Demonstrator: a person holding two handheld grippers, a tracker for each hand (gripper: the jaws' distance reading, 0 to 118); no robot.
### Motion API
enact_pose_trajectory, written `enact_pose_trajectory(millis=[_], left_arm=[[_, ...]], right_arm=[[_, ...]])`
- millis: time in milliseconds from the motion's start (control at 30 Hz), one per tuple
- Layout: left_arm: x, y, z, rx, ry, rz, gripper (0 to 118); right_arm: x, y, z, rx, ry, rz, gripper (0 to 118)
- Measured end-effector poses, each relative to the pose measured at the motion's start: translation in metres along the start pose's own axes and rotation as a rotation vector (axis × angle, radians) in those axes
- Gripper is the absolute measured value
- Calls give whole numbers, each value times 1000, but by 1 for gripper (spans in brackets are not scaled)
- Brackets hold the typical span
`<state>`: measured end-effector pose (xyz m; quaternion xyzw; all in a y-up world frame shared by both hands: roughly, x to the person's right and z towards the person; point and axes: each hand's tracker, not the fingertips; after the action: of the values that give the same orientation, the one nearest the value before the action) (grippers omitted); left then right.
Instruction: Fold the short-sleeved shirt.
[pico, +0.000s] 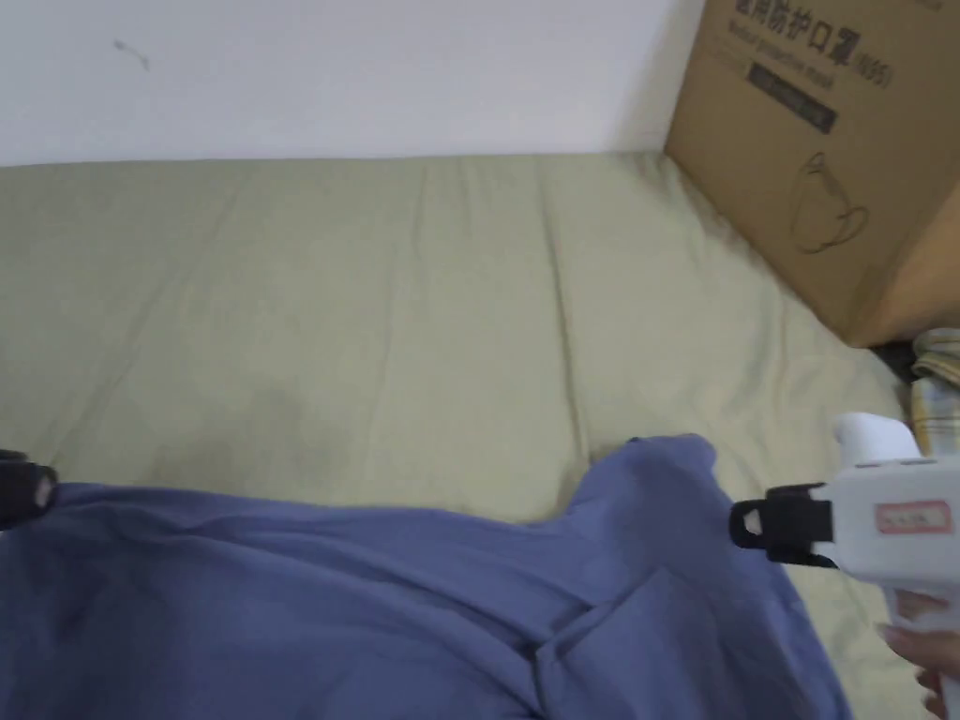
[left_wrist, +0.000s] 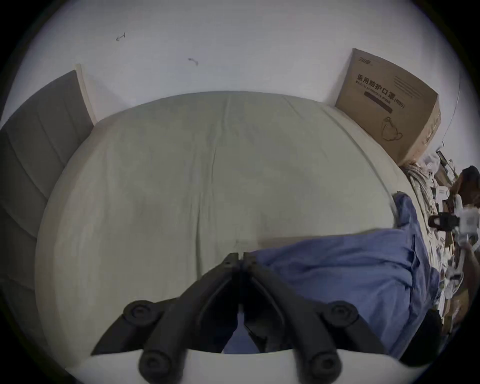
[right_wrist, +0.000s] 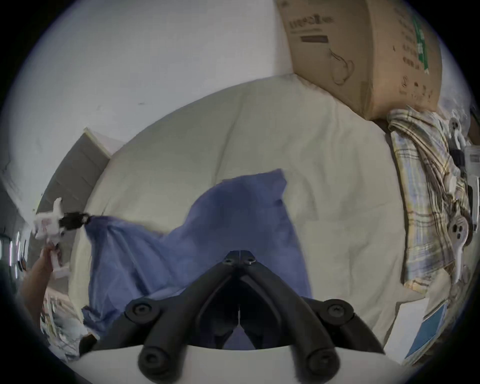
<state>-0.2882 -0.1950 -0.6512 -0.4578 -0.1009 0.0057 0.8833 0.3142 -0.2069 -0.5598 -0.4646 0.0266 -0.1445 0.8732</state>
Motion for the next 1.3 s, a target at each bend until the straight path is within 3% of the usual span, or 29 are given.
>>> enact_pose_trajectory(millis=[67,100,133,200,300,333,400,533,567,600,667,833,1000,1167,1300], left_arm=[[1,2,7,13,-3,10,0],[1,3,9,25,22,3,0],[1,3,11,27,26,7,0],[5,2,17,43,36,0,0],[12,1,21,35,48,-28,0],[14,-1,22,31,53,-37,0],[16,-3,23,28,54,-38,0],[20,-8,24,23,78,-38,0],[14,-7,22,25,81,-36,0],[14,-9,23,25,79,-29,0],[14,-13,28,25,80,-16,0],[17,-15,65,50,79,25,0],[31,-8,139,149,56,21,0],[47,11,225,274,60,6,0],[59,34,291,379,78,-18,0]], right_arm=[[11,16,-15,-21,-39,-22,99],[15,23,-25,-36,-60,-30,118],[20,29,-37,-81,-75,-36,118],[24,49,-42,-57,-92,-39,114],[22,74,-62,-141,-163,-10,114],[32,43,-88,-162,-159,5,114],[29,42,-101,-185,-161,21,112],[3,46,-100,-178,-198,173,107],[-1,47,-100,-185,-195,194,99],[-4,48,-98,-192,-196,209,83],[-11,51,-87,-170,-179,240,0],[-13,64,-11,4,-47,137,0],[-35,53,93,126,14,126,0],[-55,68,189,285,9,194,0],[-73,95,255,376,34,190,0]])
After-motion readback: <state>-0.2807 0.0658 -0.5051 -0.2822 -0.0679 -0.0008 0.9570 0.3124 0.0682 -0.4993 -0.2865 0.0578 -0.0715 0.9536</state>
